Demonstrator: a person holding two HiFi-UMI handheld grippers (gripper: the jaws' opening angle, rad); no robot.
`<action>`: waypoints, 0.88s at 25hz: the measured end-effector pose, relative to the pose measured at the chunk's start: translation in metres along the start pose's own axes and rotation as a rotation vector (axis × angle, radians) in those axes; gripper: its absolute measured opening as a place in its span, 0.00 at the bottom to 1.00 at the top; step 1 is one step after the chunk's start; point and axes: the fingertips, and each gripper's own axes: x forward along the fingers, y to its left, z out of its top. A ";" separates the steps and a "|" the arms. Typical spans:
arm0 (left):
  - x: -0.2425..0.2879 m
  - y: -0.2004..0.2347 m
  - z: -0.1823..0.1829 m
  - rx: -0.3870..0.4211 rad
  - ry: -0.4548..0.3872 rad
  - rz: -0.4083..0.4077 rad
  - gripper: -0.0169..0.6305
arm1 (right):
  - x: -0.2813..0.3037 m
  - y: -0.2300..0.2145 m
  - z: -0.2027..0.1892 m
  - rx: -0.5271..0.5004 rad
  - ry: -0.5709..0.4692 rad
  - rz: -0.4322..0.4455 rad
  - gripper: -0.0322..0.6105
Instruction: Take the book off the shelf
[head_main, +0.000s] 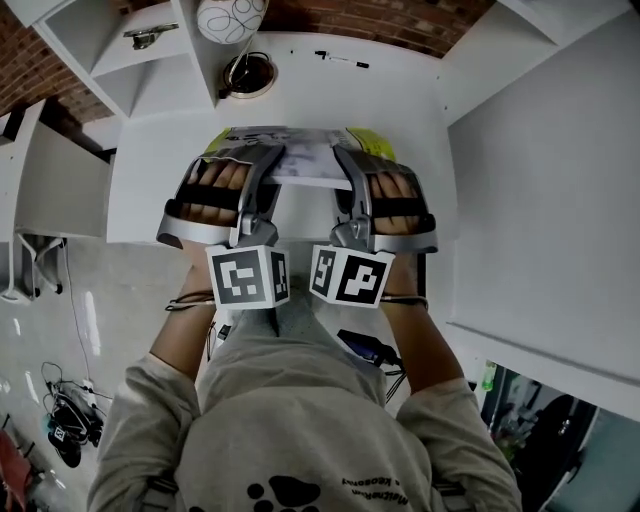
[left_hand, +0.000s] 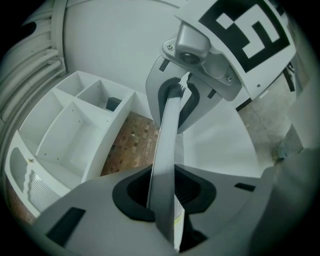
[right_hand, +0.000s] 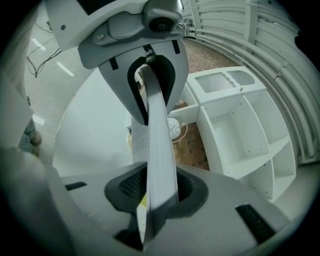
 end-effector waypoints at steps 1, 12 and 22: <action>0.003 -0.004 -0.001 -0.005 0.005 0.000 0.17 | 0.002 0.004 -0.002 0.000 -0.004 0.001 0.19; 0.033 -0.043 -0.011 -0.010 0.028 0.026 0.17 | 0.028 0.045 -0.019 0.027 -0.029 -0.014 0.19; 0.049 -0.087 -0.032 -0.023 0.048 -0.014 0.17 | 0.046 0.093 -0.020 0.042 -0.036 0.027 0.19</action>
